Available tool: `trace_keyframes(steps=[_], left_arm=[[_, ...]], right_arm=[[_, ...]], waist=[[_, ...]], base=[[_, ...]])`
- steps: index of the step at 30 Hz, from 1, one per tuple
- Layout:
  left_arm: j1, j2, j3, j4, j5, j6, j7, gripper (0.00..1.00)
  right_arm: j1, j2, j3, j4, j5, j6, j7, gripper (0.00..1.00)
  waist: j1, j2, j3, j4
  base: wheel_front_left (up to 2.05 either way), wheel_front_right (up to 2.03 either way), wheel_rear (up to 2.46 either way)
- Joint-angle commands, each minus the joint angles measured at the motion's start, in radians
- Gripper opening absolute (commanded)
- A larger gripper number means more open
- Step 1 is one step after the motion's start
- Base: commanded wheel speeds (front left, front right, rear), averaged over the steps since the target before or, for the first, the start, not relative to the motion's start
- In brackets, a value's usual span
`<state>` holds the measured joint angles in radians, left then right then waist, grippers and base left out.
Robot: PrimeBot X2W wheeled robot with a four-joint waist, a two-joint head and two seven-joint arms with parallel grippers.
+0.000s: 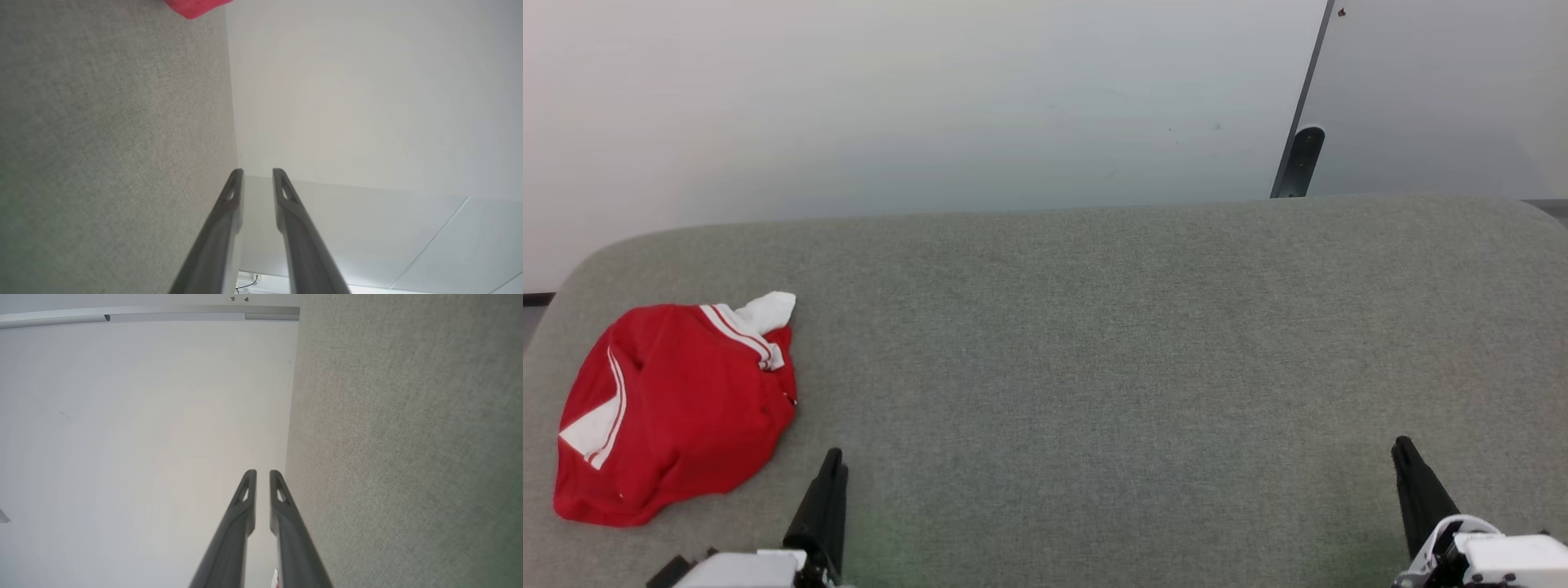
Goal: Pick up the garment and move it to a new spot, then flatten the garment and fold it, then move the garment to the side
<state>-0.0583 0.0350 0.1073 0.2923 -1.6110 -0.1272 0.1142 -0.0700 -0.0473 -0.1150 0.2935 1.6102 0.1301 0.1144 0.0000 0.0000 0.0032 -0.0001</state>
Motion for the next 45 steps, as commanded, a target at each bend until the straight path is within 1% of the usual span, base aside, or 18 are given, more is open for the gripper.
trace_keyframes(steps=[1, 14, 23, 30, 34, 38, 45], left_arm=[[-0.004, 0.001, -0.002, -0.008, -0.001, 0.000, -0.002, 1.00], [0.003, 0.004, -0.042, -0.064, -0.008, -0.001, -0.046, 1.00], [0.008, 0.019, -0.069, -0.096, 0.033, -0.001, -0.087, 1.00], [0.013, 0.044, -0.105, -0.110, 0.124, -0.002, -0.132, 1.00], [0.015, 0.060, -0.121, -0.106, 0.197, -0.002, -0.151, 1.00], [0.014, 0.064, -0.115, -0.104, 0.307, -0.002, -0.166, 1.00], [0.021, 0.047, -0.101, -0.114, 0.516, -0.002, -0.190, 1.00]], right_arm=[[-0.005, 0.000, 0.005, -0.005, -0.002, 0.000, -0.004, 1.00], [-0.022, -0.001, 0.069, -0.026, -0.045, 0.000, -0.070, 1.00], [-0.030, -0.001, 0.097, -0.034, -0.135, 0.000, -0.109, 1.00], [-0.034, -0.002, 0.104, -0.041, -0.272, 0.000, -0.137, 1.00], [-0.034, -0.002, 0.104, -0.048, -0.372, 0.000, -0.152, 1.00], [-0.031, -0.002, 0.105, -0.059, -0.468, 0.000, -0.167, 1.00], [-0.023, -0.002, 0.105, -0.078, -0.639, 0.000, -0.191, 1.00]], waist=[[0.0000, 0.0000, 0.000, 0.000], [0.0000, 0.0000, 0.000, -0.001], [0.0000, 0.0000, -0.002, 0.000], [0.0000, 0.0000, -0.005, 0.000], [0.0000, 0.0000, -0.007, 0.000], [0.0000, 0.0000, -0.010, 0.001], [0.0000, 0.0000, -0.014, 0.003]], base=[[0.00, 0.00, 0.00], [0.00, 0.00, 0.00], [0.00, 0.00, 0.00], [0.00, 0.00, 0.00], [0.00, 0.00, 0.00], [0.00, 0.00, 0.00], [0.00, 0.00, 0.00]])
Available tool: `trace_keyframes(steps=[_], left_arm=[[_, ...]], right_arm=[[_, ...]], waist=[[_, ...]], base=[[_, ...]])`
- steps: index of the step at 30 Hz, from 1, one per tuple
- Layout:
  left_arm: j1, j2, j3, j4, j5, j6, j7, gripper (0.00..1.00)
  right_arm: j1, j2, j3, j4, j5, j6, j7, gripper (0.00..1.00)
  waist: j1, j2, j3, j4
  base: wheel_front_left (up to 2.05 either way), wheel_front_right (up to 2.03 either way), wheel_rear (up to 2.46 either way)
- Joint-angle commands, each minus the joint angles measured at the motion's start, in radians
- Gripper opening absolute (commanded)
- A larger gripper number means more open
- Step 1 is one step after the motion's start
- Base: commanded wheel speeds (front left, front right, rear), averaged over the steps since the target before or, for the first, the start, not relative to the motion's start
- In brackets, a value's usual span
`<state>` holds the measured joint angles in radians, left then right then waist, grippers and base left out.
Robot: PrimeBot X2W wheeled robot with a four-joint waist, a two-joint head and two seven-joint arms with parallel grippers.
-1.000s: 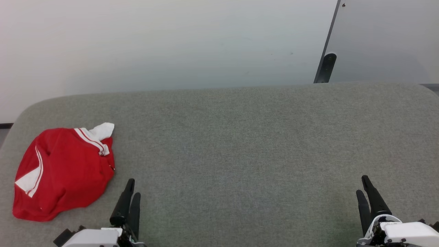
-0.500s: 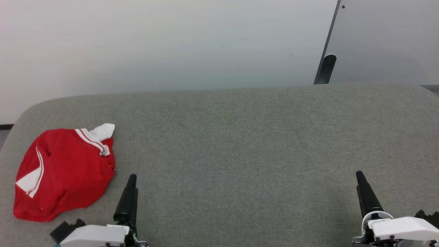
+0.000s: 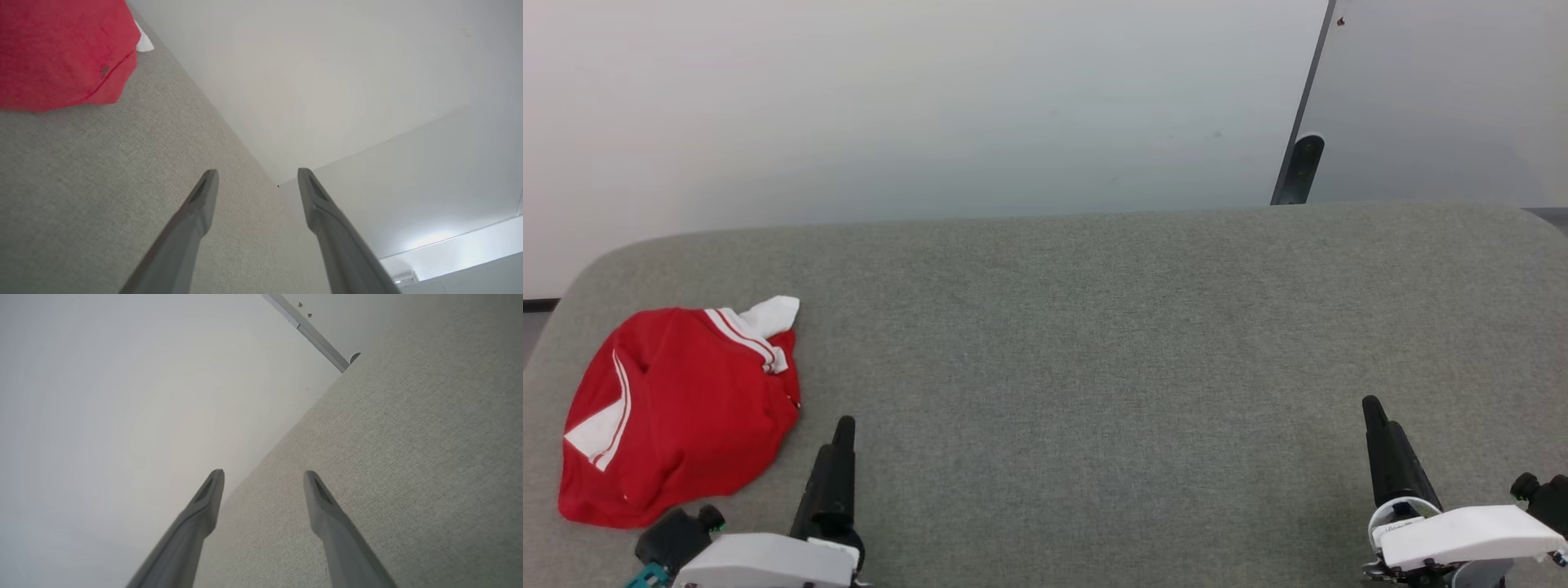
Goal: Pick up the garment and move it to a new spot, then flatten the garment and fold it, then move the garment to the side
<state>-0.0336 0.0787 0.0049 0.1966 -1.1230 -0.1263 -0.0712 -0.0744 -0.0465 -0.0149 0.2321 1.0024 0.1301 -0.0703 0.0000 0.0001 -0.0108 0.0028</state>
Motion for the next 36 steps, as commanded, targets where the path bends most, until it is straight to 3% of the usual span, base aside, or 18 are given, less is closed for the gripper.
trace_keyframes(steps=[1, 19, 36], left_arm=[[-0.003, 0.001, 0.003, -0.019, 0.054, -0.003, -0.009, 1.00], [0.016, -0.019, 0.026, -0.118, 0.493, -0.004, -0.063, 1.00], [0.030, -0.020, 0.014, -0.158, 0.700, -0.005, -0.104, 1.00]], right_arm=[[-0.019, -0.003, 0.005, -0.019, -0.057, 0.000, -0.010, 1.00], [-0.020, -0.004, 0.006, -0.050, -0.406, 0.001, -0.065, 1.00], [-0.029, -0.004, 0.014, -0.056, -0.577, 0.001, -0.106, 1.00]], waist=[[0.0000, -0.0001, -0.001, 0.001], [0.0000, -0.0001, -0.006, 0.005], [0.0000, -0.0001, -0.009, 0.003]], base=[[0.00, 0.00, 0.00], [0.00, 0.00, 0.00], [0.00, 0.00, 0.00]])
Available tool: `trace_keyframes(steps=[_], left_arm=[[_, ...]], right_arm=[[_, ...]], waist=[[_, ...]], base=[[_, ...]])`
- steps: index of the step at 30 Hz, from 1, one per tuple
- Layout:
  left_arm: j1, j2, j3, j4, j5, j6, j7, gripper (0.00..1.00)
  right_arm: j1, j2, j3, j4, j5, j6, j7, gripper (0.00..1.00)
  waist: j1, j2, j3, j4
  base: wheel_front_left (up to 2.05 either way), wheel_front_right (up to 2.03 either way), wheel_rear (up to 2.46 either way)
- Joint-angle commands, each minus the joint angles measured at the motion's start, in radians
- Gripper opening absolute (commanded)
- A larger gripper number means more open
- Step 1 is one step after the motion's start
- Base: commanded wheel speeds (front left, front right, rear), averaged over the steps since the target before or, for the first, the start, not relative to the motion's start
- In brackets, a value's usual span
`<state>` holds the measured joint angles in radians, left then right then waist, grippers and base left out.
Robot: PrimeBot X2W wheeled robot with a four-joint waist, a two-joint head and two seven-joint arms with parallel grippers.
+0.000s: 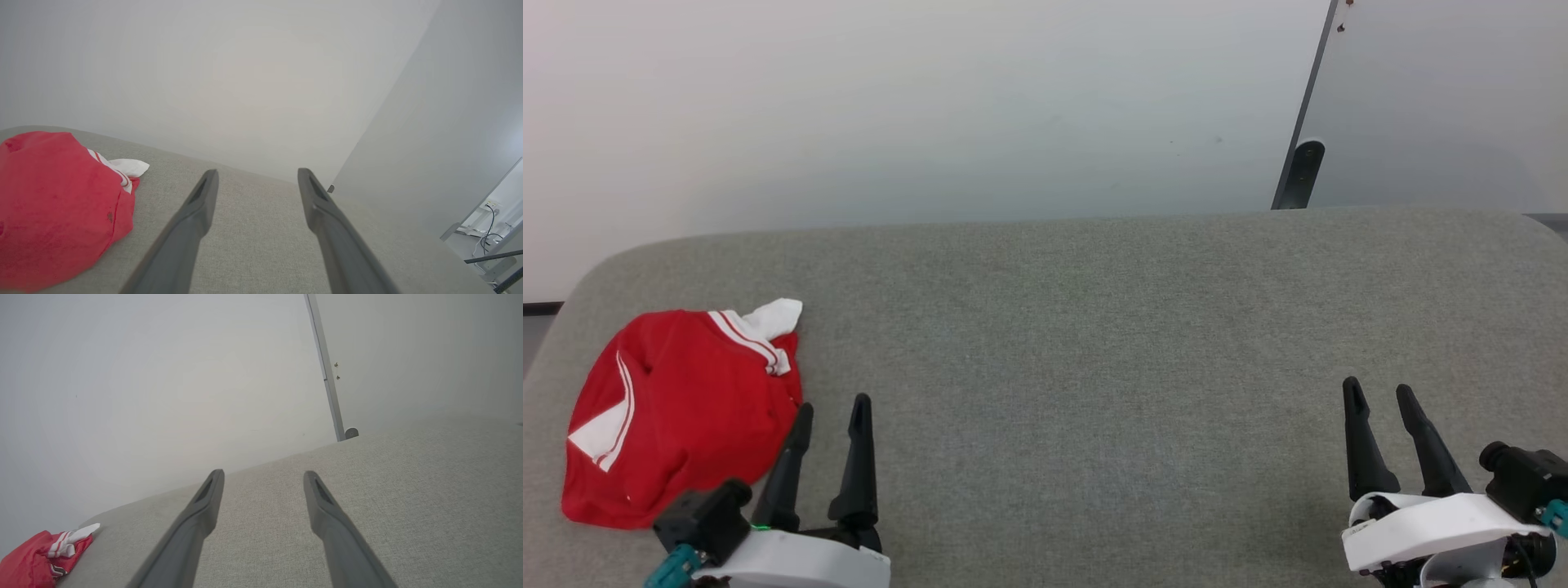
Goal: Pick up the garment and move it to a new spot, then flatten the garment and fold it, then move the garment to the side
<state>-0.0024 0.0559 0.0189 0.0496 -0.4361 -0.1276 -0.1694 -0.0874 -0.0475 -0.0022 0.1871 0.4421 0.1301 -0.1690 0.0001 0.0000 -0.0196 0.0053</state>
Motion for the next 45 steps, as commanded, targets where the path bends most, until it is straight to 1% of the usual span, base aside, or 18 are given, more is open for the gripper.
trace_keyframes(steps=[1, 2, 18, 32, 40, 45], left_arm=[[-0.001, 0.003, -0.001, -0.012, 0.022, -0.004, -0.009, 1.00], [0.000, 0.005, -0.004, -0.014, 0.044, -0.004, -0.014, 1.00], [0.006, 0.015, -0.017, -0.035, 0.183, -0.004, -0.046, 1.00], [0.014, 0.021, -0.025, -0.032, 0.285, -0.004, -0.074, 1.00], [0.012, 0.033, -0.033, -0.019, 0.327, -0.004, -0.088, 1.00], [0.016, 0.035, -0.015, 0.000, 0.350, -0.004, -0.097, 1.00]], right_arm=[[-0.016, -0.003, 0.002, -0.011, -0.024, 0.001, -0.010, 1.00], [-0.017, -0.003, 0.003, -0.012, -0.044, 0.001, -0.014, 1.00], [-0.018, -0.003, 0.014, -0.017, -0.169, 0.001, -0.048, 1.00], [-0.017, -0.004, 0.018, -0.019, -0.283, 0.001, -0.074, 1.00], [0.001, -0.004, 0.024, -0.018, -0.353, 0.001, -0.089, 1.00], [0.014, -0.003, 0.046, -0.013, -0.388, 0.001, -0.097, 1.00]], waist=[[-0.0001, 0.0000, 0.000, 0.000], [-0.0001, 0.0000, 0.000, 0.000], [-0.0001, 0.0000, -0.002, 0.003], [-0.0001, 0.0000, -0.007, 0.007], [-0.0001, 0.0000, -0.020, 0.041], [-0.0001, 0.0000, -0.036, 0.086]], base=[[0.00, 0.00, 0.00], [0.00, 0.00, 0.00], [0.00, 0.00, 0.00], [0.00, 0.00, 0.00], [0.00, 0.00, 0.00], [0.00, 0.00, 0.00]])
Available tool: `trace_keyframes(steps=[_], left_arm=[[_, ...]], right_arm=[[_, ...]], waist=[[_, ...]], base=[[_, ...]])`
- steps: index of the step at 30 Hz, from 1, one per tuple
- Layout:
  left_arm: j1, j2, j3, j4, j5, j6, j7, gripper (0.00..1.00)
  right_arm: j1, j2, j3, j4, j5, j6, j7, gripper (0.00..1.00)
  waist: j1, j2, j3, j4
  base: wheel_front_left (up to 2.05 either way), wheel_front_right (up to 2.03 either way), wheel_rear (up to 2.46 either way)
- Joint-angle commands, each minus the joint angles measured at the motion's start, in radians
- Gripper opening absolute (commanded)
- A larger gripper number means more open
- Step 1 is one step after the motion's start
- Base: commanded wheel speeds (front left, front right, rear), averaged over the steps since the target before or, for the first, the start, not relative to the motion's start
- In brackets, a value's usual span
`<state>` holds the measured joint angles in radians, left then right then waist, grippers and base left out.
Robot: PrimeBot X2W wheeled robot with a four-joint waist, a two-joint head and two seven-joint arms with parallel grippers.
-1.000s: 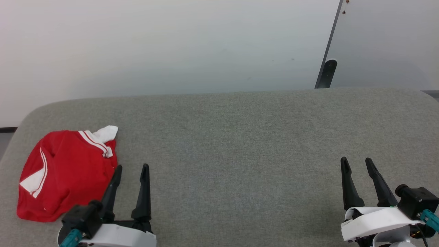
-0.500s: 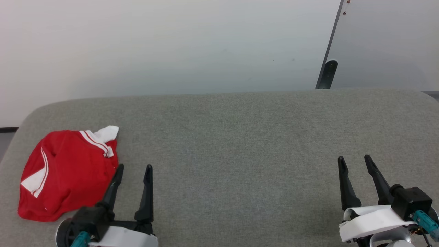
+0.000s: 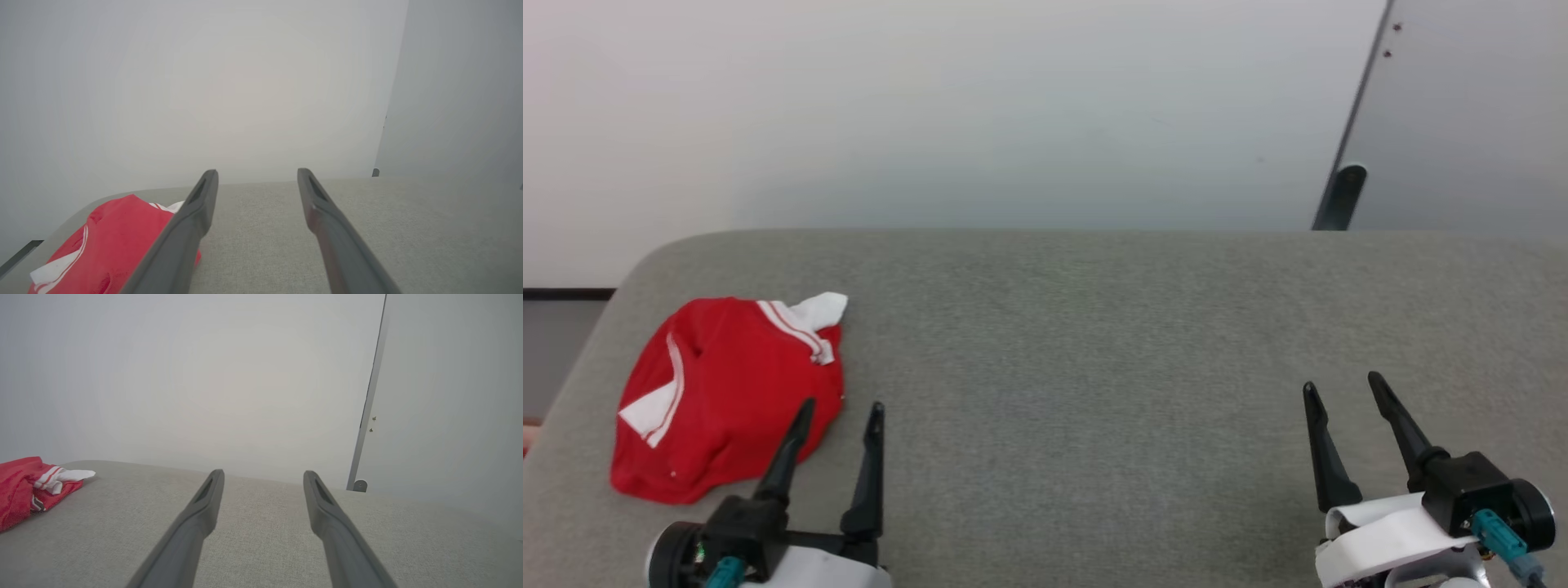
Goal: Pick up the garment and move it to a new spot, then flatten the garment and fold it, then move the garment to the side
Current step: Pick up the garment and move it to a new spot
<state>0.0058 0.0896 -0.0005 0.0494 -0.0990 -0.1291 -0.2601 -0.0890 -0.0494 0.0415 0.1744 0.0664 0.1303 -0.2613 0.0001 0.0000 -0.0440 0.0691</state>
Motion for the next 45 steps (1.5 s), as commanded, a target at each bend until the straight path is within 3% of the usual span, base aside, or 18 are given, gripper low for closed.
trace_keyframes(steps=[1, 19, 23, 29, 35, 36, 37, 45], left_arm=[[0.007, 0.002, 0.011, 0.008, 0.008, -0.003, -0.005, 1.00], [0.049, 0.019, 0.158, 0.033, 0.021, 0.014, -0.004, 1.00], [0.059, 0.012, 0.181, 0.035, 0.021, 0.030, -0.004, 1.00], [0.024, 0.010, 0.185, 0.082, -0.023, 0.018, -0.001, 1.00], [-0.085, 0.074, 0.176, 0.117, -0.146, 0.002, 0.166, 1.00], [-0.149, 0.113, 0.172, 0.116, -0.201, -0.001, 0.266, 1.00], [-0.149, 0.113, 0.172, 0.116, -0.201, -0.001, 0.266, 1.00], [-0.445, 0.234, 0.157, 0.173, -0.400, -0.003, 0.647, 1.00]], right_arm=[[0.017, -0.001, 0.007, 0.002, -0.006, 0.001, -0.006, 1.00], [0.016, -0.001, 0.148, 0.026, 0.054, 0.001, -0.004, 1.00], [0.014, -0.001, 0.162, 0.029, 0.069, 0.001, -0.004, 1.00], [0.010, -0.001, 0.169, 0.034, 0.060, 0.001, -0.004, 1.00], [-0.010, -0.001, 0.165, 0.037, 0.032, 0.001, -0.004, 1.00], [-0.019, -0.001, 0.159, 0.035, 0.019, 0.001, -0.004, 1.00], [-0.019, -0.001, 0.159, 0.035, 0.019, 0.001, -0.004, 1.00], [-0.090, -0.001, 0.128, 0.013, -0.054, 0.001, -0.004, 1.00]], waist=[[-0.0001, 0.0000, -0.015, 0.033], [-0.0001, 0.0000, -0.082, 0.283], [-0.0001, 0.0000, -0.088, 0.313], [-0.0001, 0.0000, -0.068, 0.312], [-0.0001, 0.0000, -0.020, 0.272], [-0.0001, 0.0000, 0.007, 0.254], [-0.0001, 0.0000, 0.007, 0.254], [-0.0001, 0.0000, 0.169, 0.187]], base=[[0.00, 0.00, 0.00], [0.00, 0.00, 0.00], [0.00, 0.00, 0.00], [0.00, 0.00, 0.00], [0.00, 0.00, 0.00], [0.00, 0.00, 0.00], [0.00, 0.00, 0.00], [0.00, 0.00, 0.00]])
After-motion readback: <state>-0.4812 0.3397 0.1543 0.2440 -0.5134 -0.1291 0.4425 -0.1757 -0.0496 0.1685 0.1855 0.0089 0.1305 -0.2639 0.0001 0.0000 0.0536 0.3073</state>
